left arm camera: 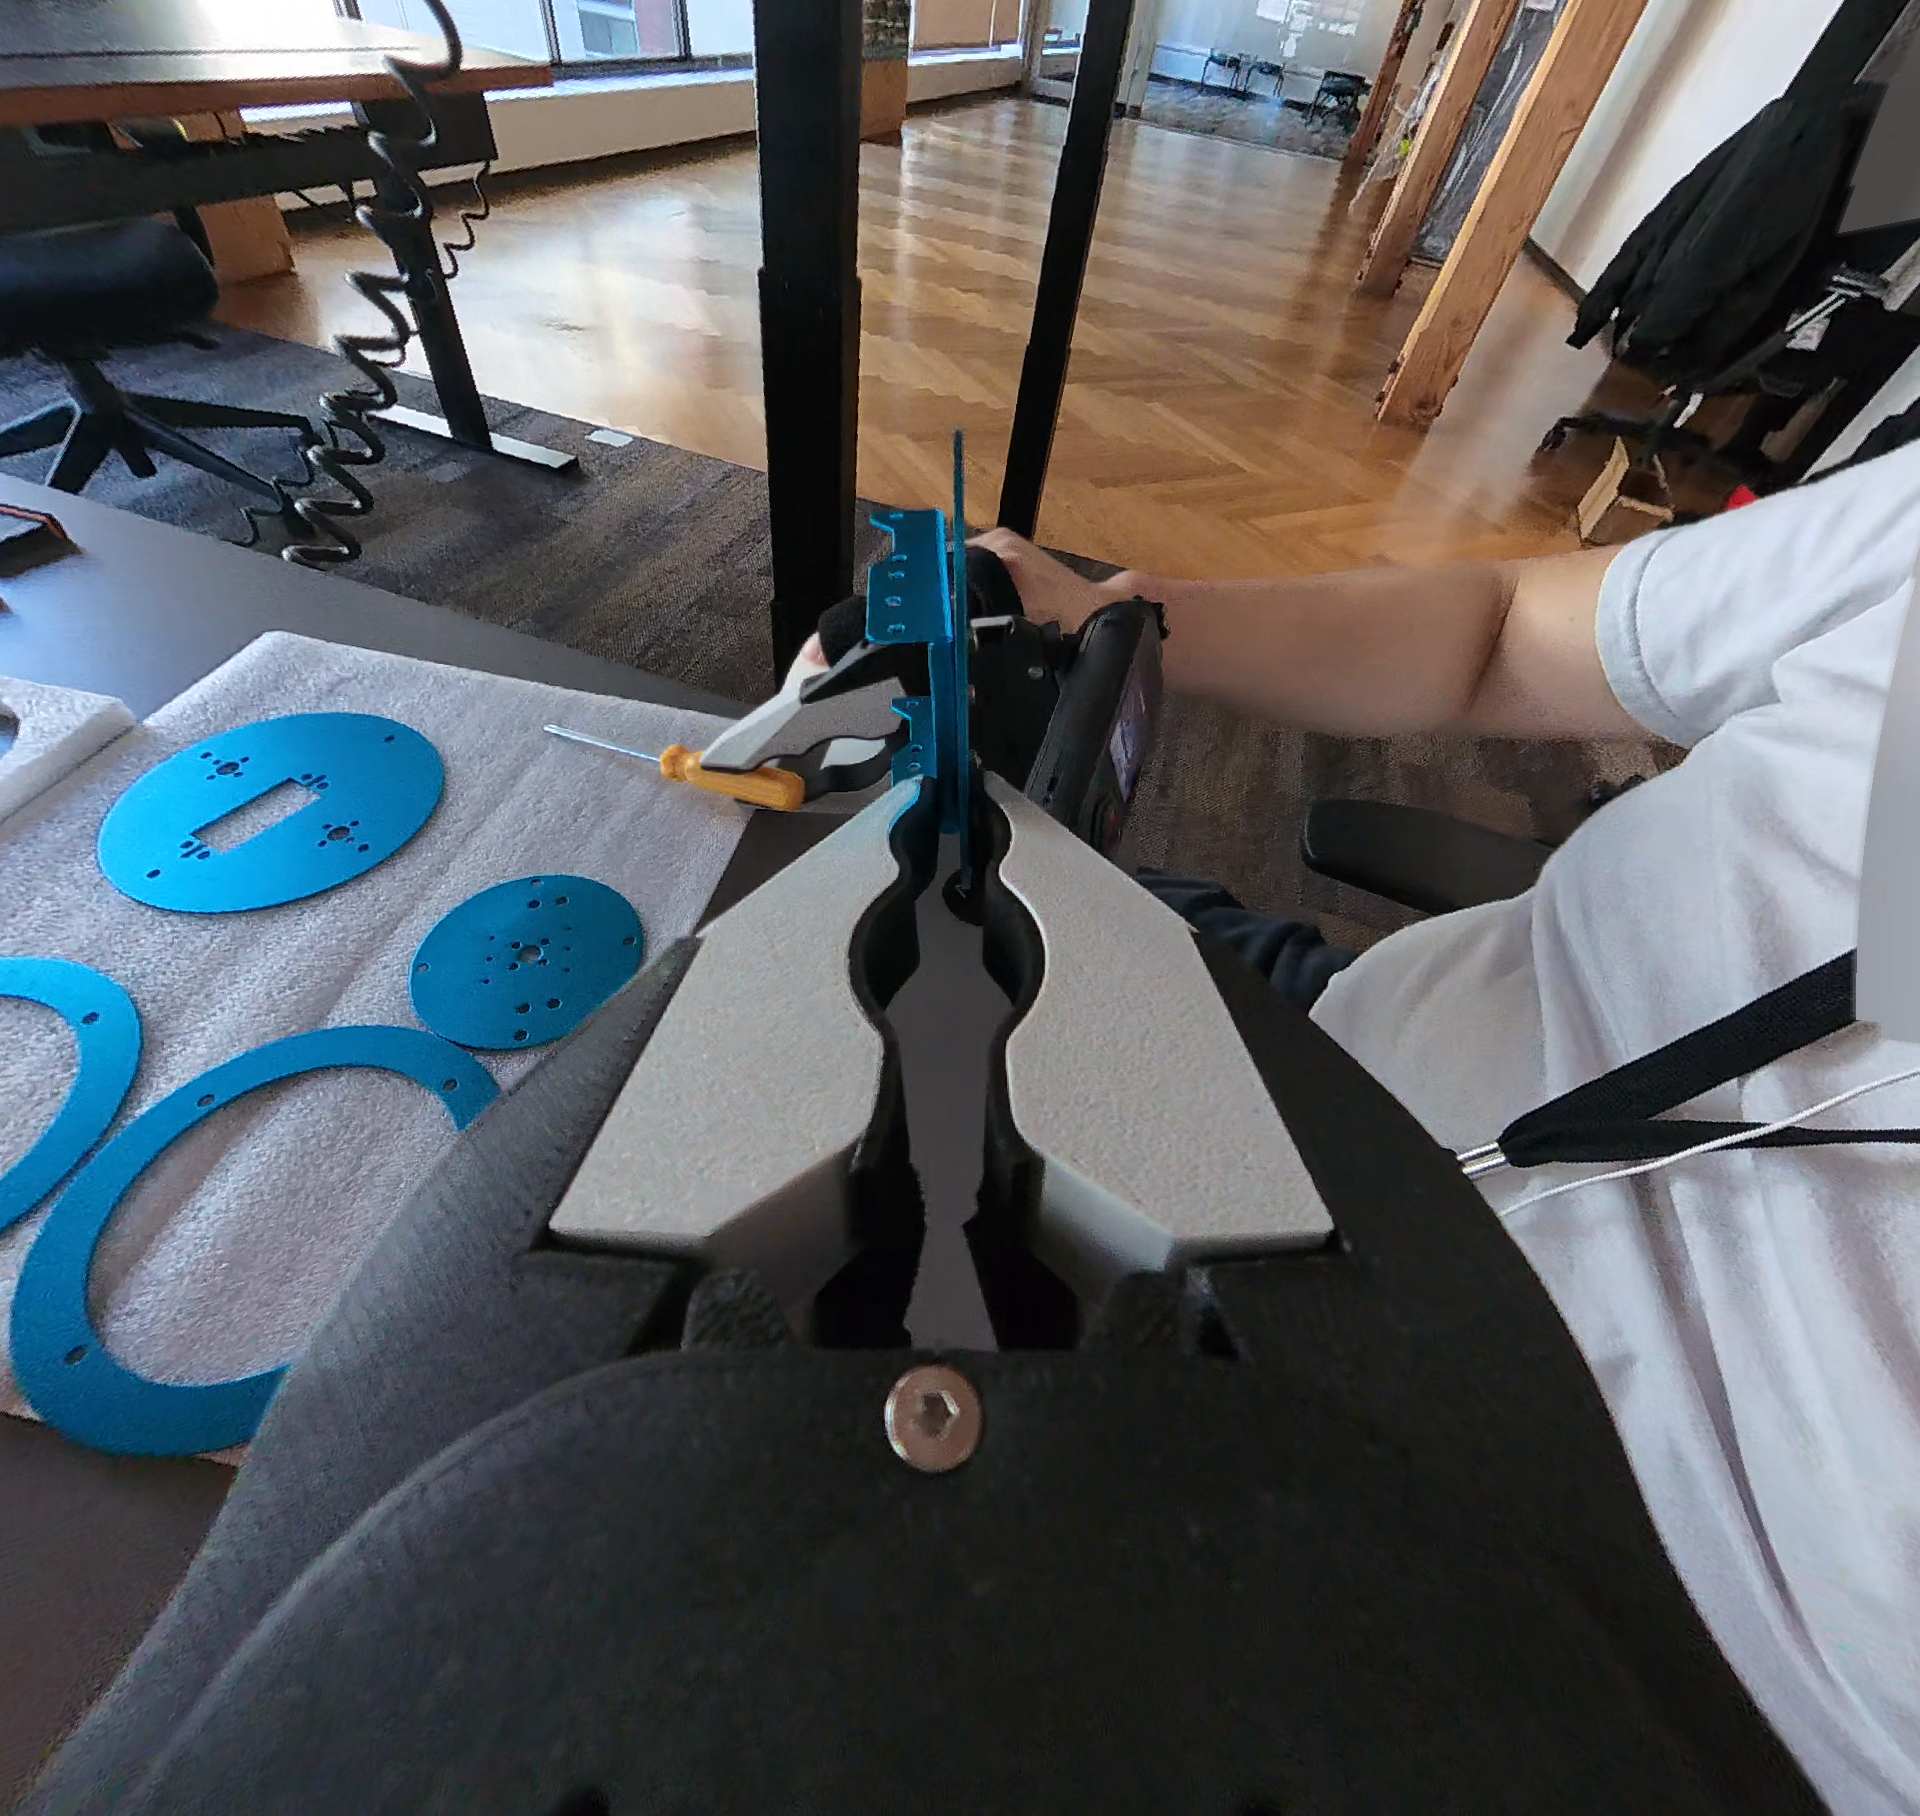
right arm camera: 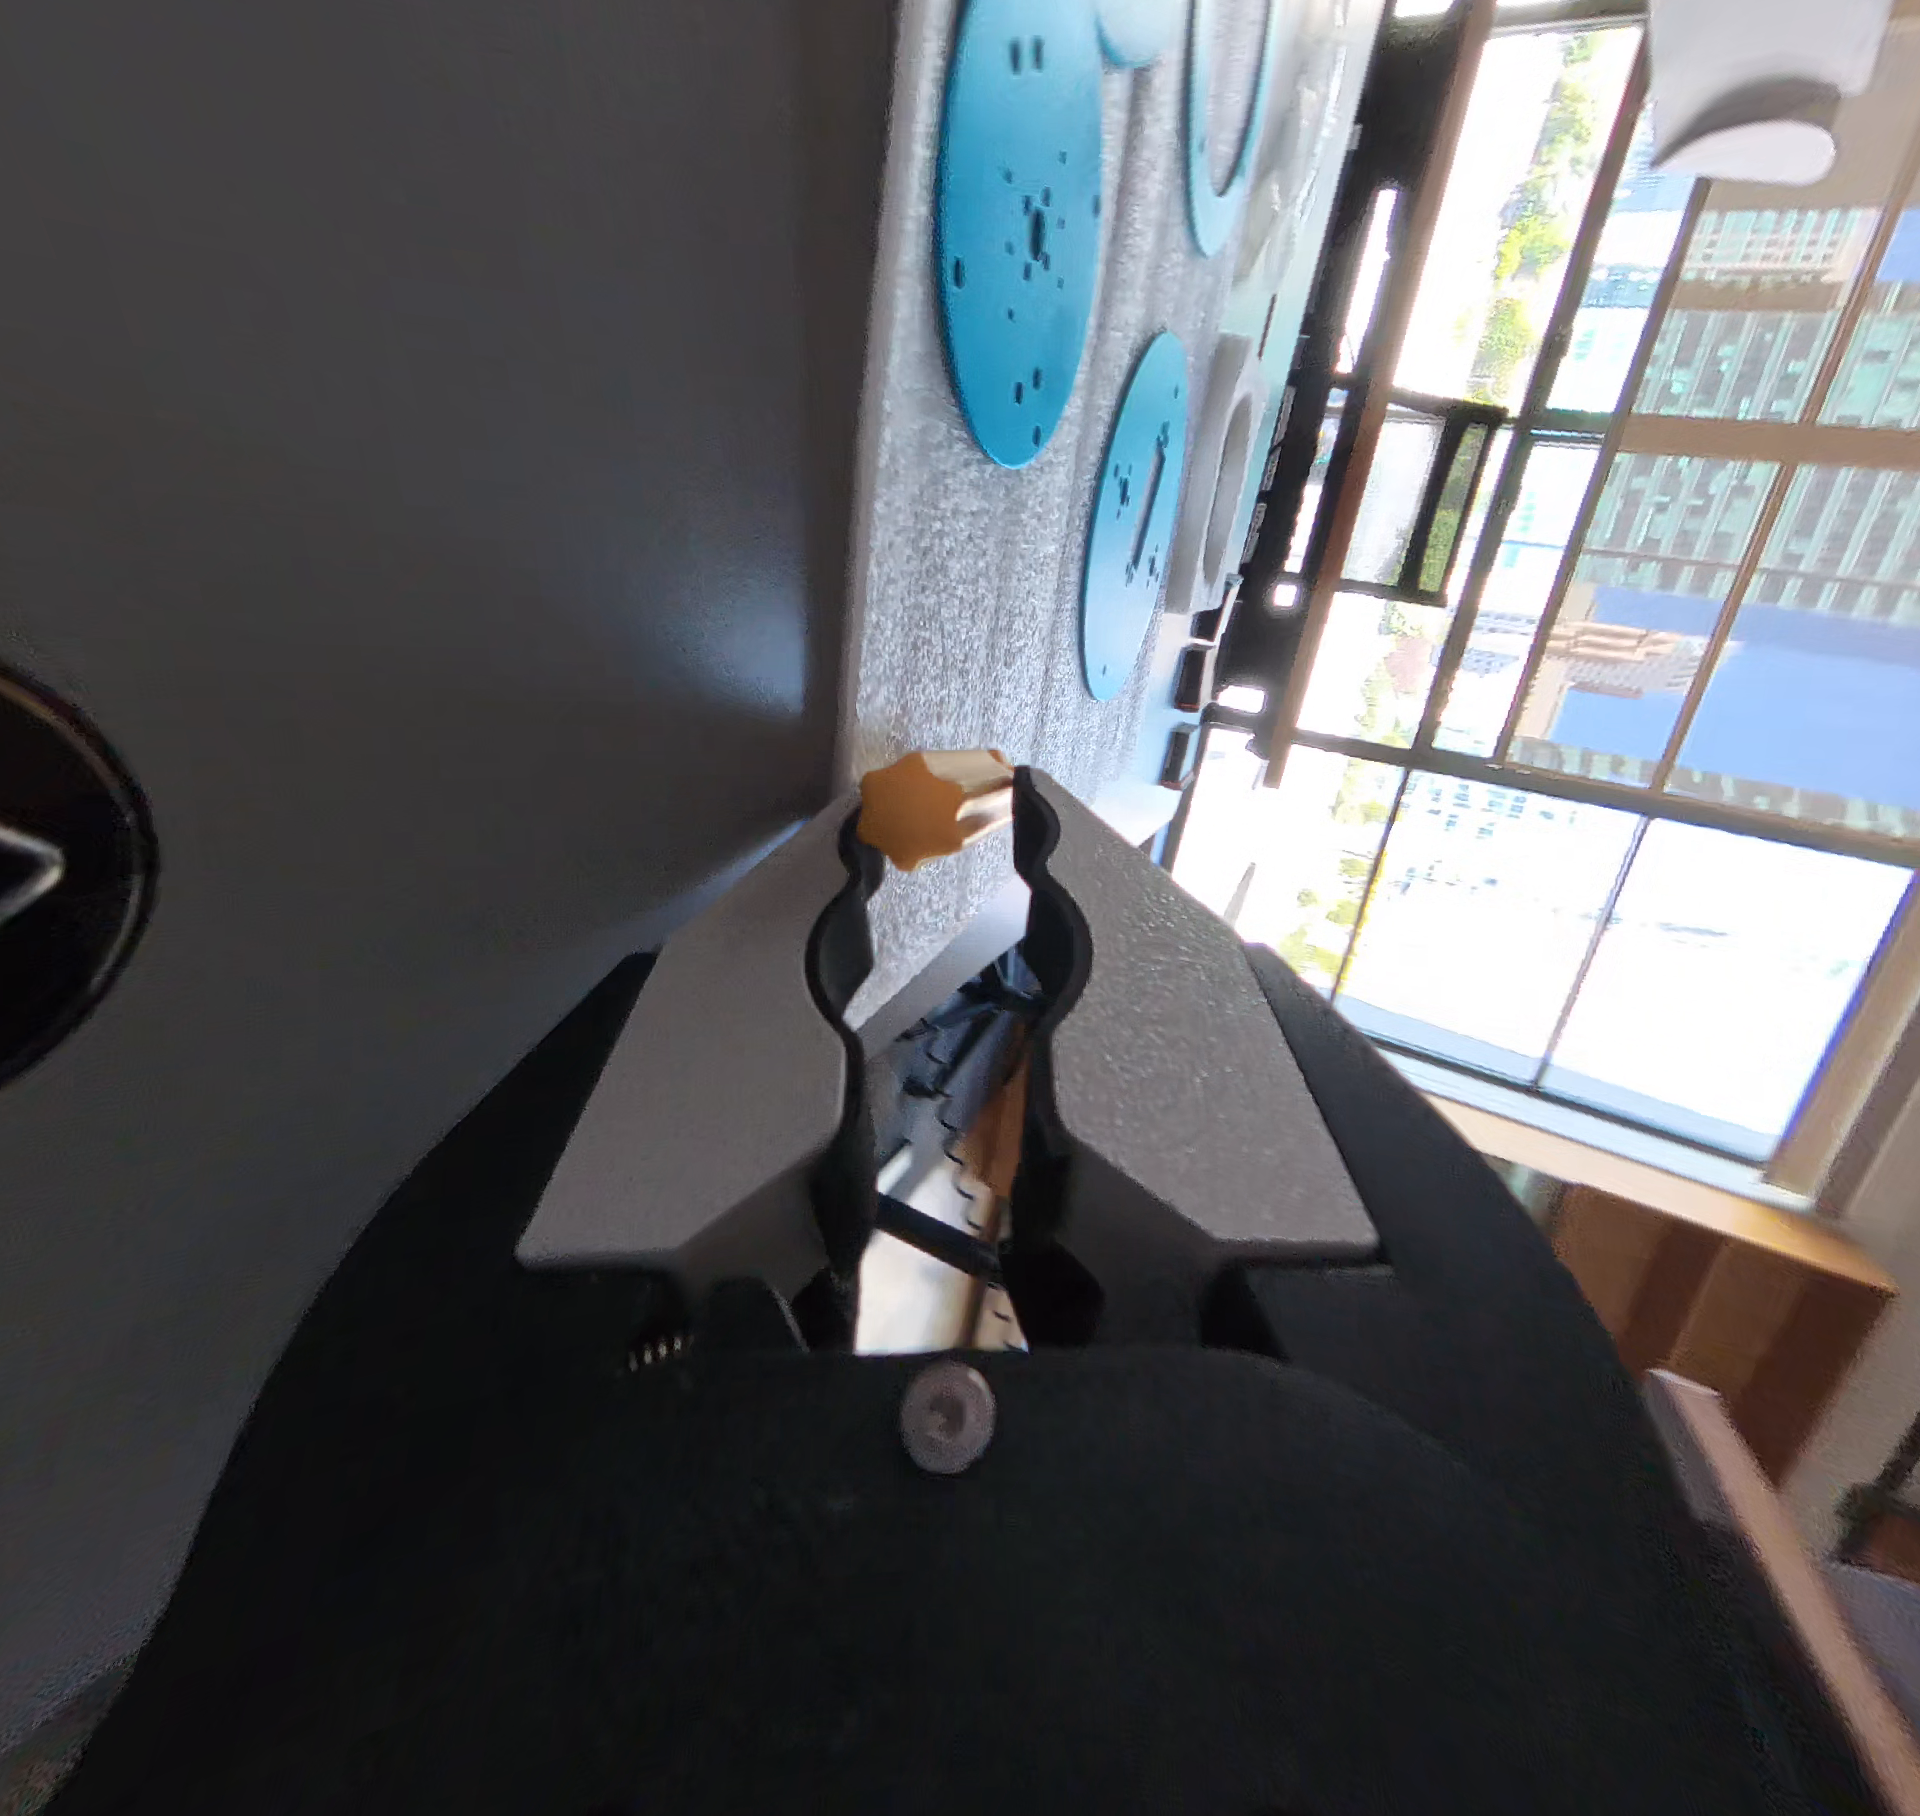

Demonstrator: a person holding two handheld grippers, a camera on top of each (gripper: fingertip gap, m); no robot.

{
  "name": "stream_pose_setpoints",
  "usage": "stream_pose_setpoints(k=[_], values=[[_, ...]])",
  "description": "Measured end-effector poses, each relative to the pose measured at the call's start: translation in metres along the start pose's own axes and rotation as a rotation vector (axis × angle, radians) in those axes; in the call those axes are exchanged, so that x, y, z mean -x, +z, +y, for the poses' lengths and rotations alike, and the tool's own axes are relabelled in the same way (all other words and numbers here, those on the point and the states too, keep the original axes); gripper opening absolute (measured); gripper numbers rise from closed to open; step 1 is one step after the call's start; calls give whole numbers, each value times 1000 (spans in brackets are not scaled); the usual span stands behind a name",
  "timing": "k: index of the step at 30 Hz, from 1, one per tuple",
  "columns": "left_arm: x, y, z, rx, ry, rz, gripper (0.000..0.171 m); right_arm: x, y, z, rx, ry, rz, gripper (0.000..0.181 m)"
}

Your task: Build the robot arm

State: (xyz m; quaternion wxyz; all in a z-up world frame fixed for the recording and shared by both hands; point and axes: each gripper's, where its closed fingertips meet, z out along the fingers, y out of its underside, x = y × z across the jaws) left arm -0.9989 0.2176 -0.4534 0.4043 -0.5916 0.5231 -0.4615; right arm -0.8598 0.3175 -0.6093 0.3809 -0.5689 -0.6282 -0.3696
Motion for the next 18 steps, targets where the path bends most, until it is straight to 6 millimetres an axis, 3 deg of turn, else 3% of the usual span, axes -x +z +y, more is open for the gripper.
stream_pose_setpoints(k=[4,8,10,14,18], values=[[2,6,6,-4,-32,3,3,-1,2,-2,56,-128,-65,25],[2,10,12,-12,-66,2,3,-6,-8,-8,34,-157,-110,50],[0,11,14,-27,-90,15,3,-3,-16,-11,-10,-117,-164,51],[-5,14,22,-38,-130,39,3,-6,-35,-14,-158,233,-289,52],[-16,18,24,-53,-161,87,3,-41,-70,-27,-479,703,-329,44]])
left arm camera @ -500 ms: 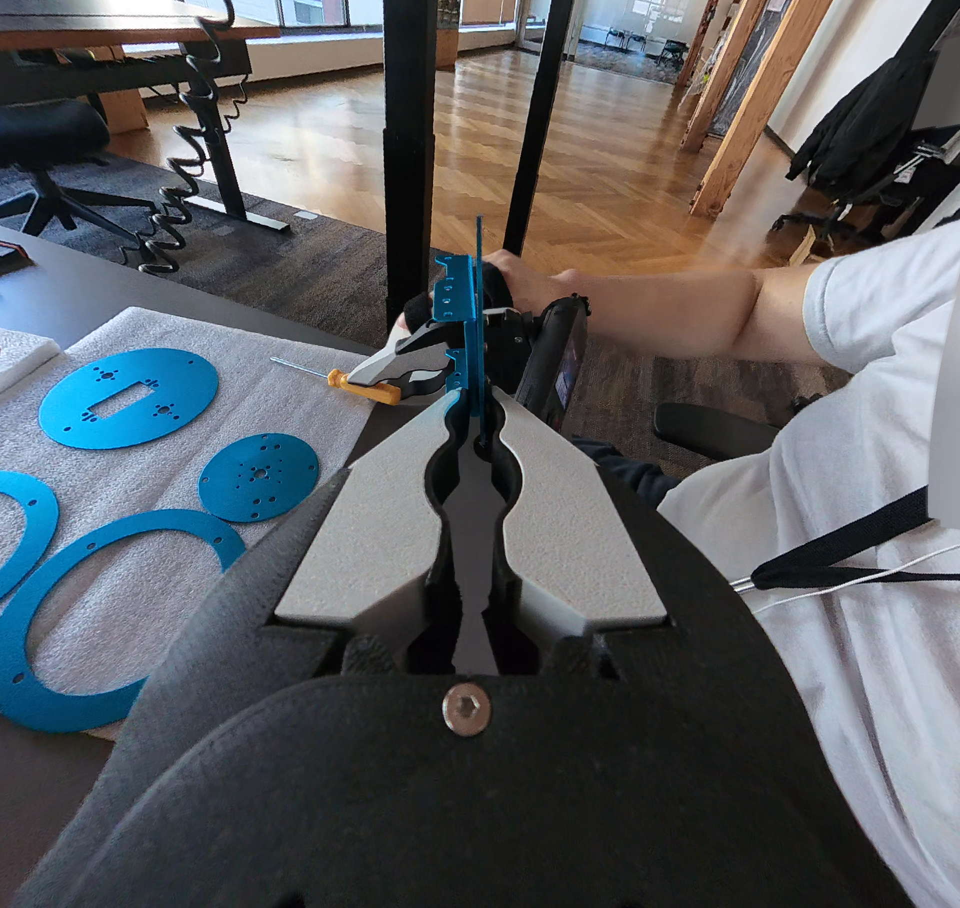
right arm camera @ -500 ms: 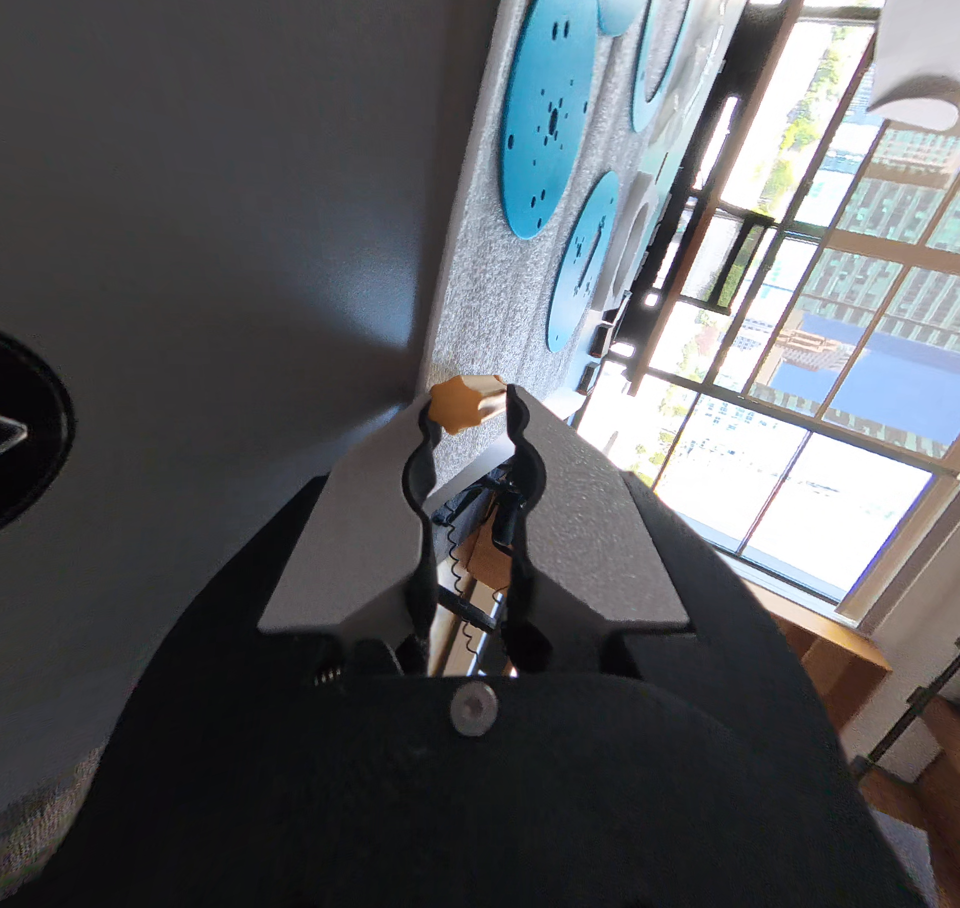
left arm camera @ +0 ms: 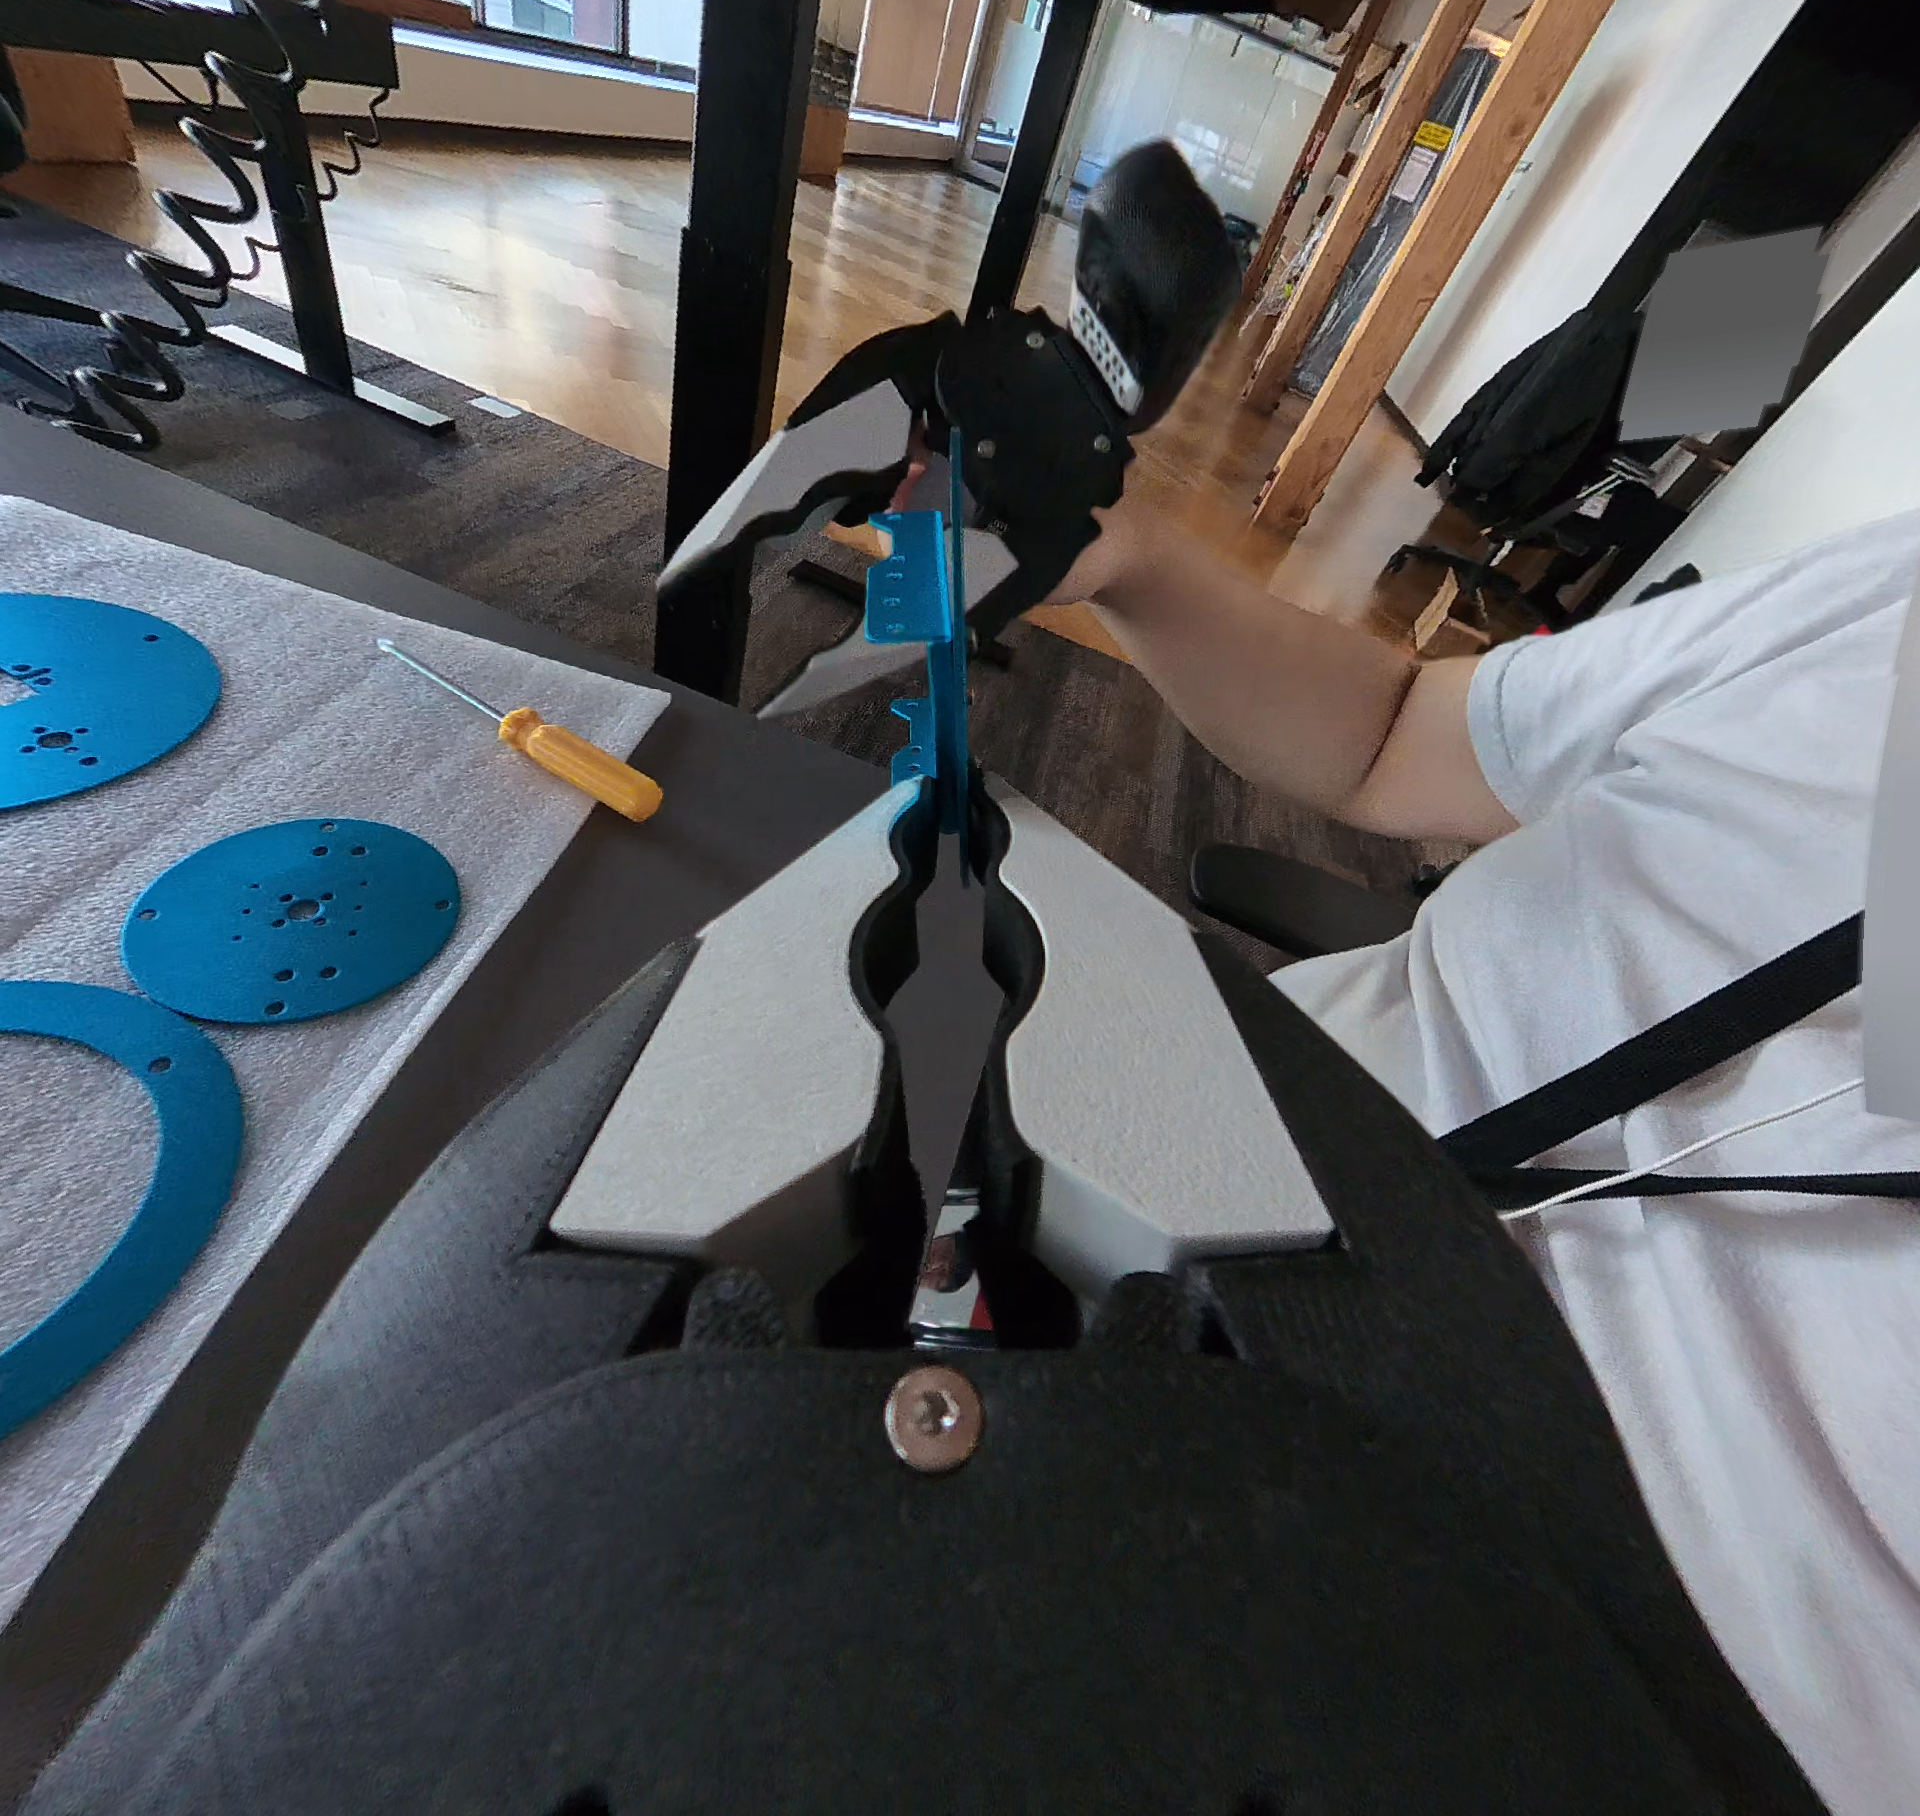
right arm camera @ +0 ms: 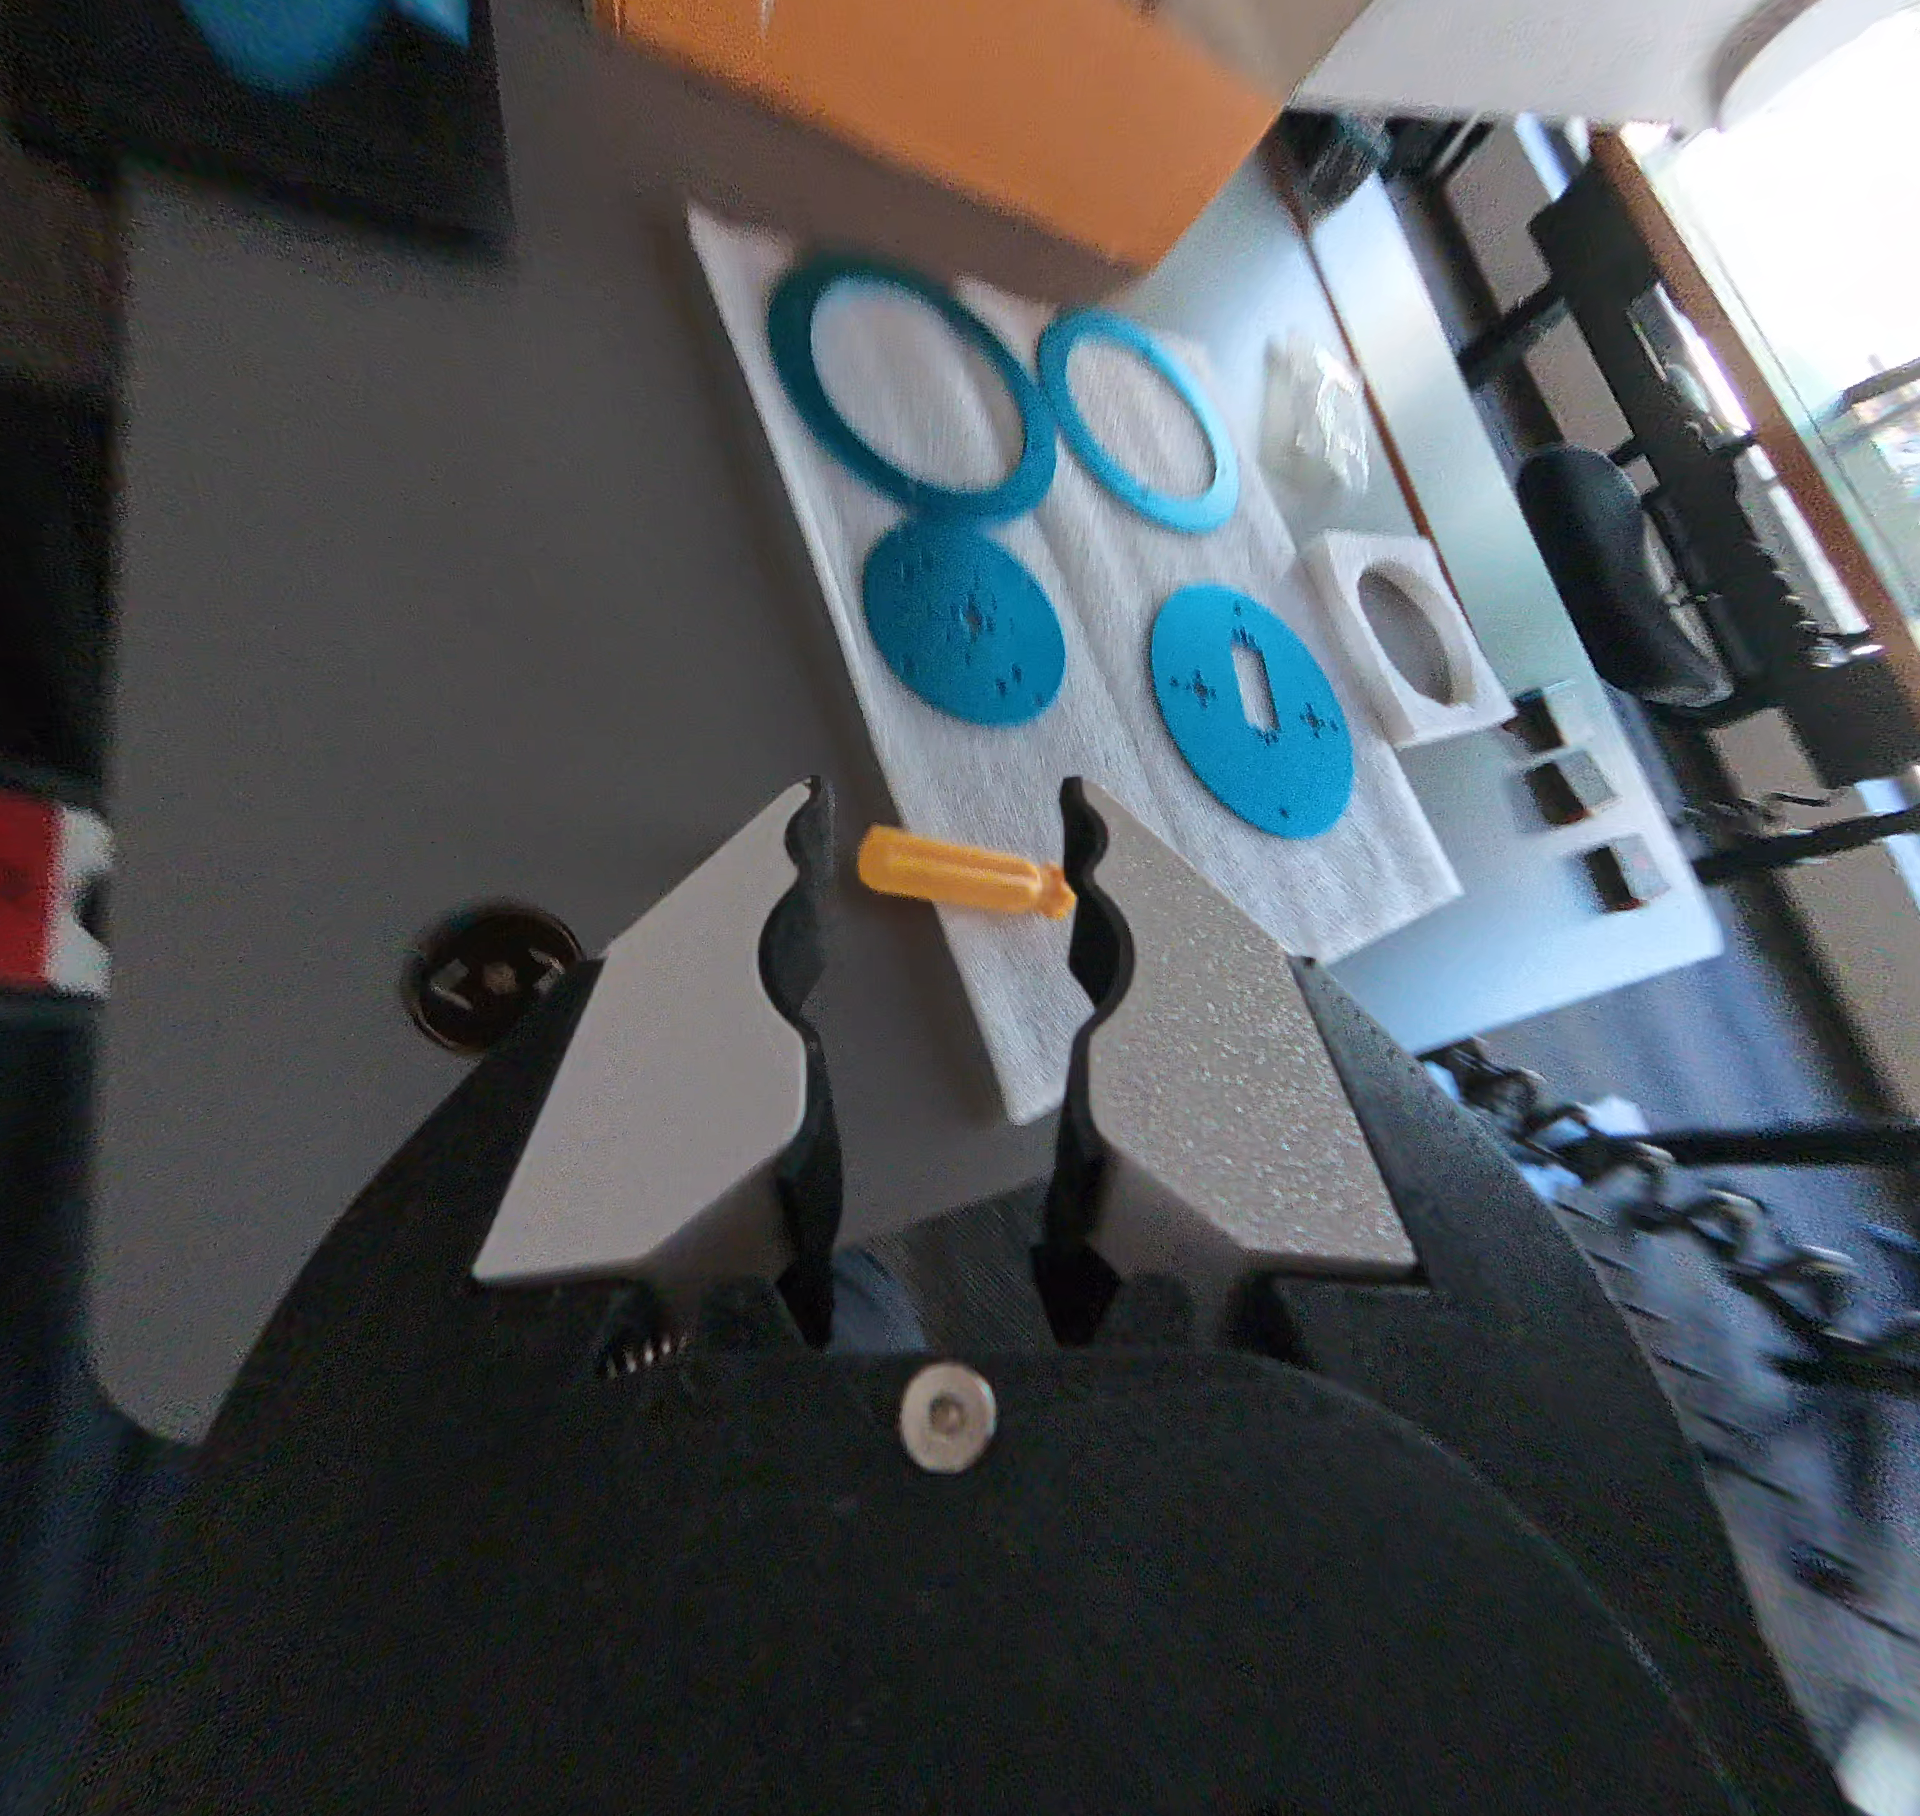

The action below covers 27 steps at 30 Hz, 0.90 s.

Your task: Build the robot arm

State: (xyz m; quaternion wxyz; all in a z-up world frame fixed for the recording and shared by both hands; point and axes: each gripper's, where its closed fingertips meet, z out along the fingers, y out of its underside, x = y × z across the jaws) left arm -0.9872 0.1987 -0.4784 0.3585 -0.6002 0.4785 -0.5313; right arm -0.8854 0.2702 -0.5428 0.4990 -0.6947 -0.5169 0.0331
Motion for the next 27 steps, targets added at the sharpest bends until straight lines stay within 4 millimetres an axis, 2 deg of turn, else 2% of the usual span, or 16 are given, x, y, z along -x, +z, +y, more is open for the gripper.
stream_pose_setpoints(k=[3,5,7,9,11,16,18,24,27], values=[[-6,1,-2,-18,-9,21,3,12,-15,-28,-215,263,-146,44],[-13,1,-5,-39,-17,42,3,27,-32,-61,-372,418,-306,47],[-20,0,-8,-54,-4,57,3,33,-51,-95,-526,555,-433,48],[-28,1,-10,-59,21,69,3,34,-61,-113,-584,621,-483,47],[-34,2,-11,-57,41,67,3,41,-70,-127,-627,607,-521,46],[-48,4,-9,-25,105,68,3,61,-78,-139,-603,503,-554,27],[-53,5,-8,-16,144,69,3,65,-81,-141,-604,450,-540,5],[-67,3,-10,-41,281,60,3,77,-96,-150,-655,341,-517,5],[-72,1,-12,-57,291,55,8,80,-100,-154,-680,352,-503,5]])
